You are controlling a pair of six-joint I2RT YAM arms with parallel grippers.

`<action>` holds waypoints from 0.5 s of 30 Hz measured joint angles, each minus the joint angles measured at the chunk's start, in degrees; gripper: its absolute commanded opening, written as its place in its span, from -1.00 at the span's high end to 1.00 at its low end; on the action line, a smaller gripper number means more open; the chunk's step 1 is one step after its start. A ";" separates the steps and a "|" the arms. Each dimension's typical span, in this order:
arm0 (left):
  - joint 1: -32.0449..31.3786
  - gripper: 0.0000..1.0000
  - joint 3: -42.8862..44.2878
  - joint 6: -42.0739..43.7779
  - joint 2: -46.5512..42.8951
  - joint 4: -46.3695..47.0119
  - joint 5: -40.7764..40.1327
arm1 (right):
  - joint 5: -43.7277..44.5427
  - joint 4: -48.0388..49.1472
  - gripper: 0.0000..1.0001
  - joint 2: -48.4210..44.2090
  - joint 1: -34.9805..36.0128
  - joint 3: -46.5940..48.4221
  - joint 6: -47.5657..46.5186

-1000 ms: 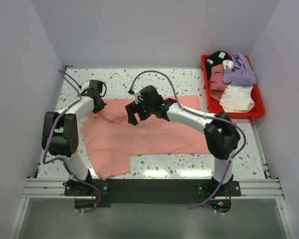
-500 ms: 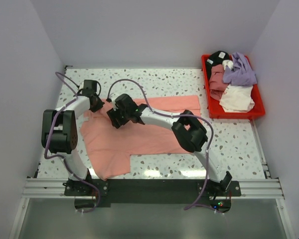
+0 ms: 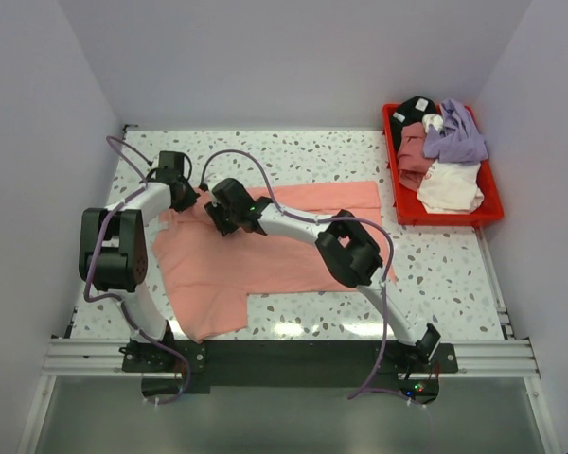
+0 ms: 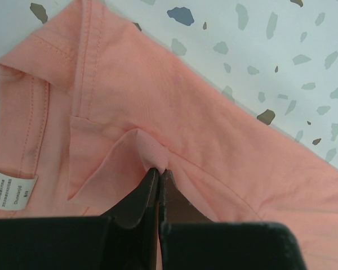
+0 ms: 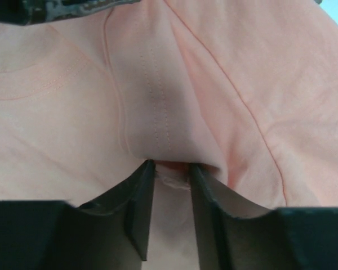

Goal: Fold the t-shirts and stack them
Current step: Fold the tshirt

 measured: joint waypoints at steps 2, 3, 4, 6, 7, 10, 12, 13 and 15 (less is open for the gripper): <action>0.00 1.00 0.00 0.00 0.00 0.00 0.00 | 0.79 0.00 0.51 0.13 0.00 0.17 -0.13; 0.00 1.00 -0.02 0.00 0.00 0.00 -0.02 | 0.94 0.00 0.53 0.13 0.00 0.17 -0.22; 0.00 1.00 -0.04 0.00 0.00 0.00 -0.02 | 1.05 -0.02 0.54 0.13 -0.02 0.17 -0.20; 0.00 1.00 -0.09 0.00 0.00 -0.02 -0.02 | 1.16 -0.04 0.65 0.13 0.00 0.17 -0.20; 0.00 1.00 -0.11 0.00 0.00 -0.02 -0.02 | 1.11 -0.07 0.67 0.13 0.00 0.17 -0.22; 0.00 1.00 -0.33 0.00 -0.04 0.00 -0.02 | 0.83 -0.26 0.74 0.04 0.00 0.17 -0.28; 0.00 1.00 -1.07 -0.02 -0.44 0.00 -0.04 | 0.59 -0.85 0.75 -0.17 0.00 0.17 -0.44; 0.00 1.00 -1.84 -0.04 -0.96 0.00 -0.04 | 0.44 -1.31 0.76 -0.35 -0.02 0.15 -0.50; 0.00 1.00 -4.13 -0.11 -2.84 0.02 -0.02 | -0.13 -2.45 0.76 -1.14 0.00 -0.20 -0.68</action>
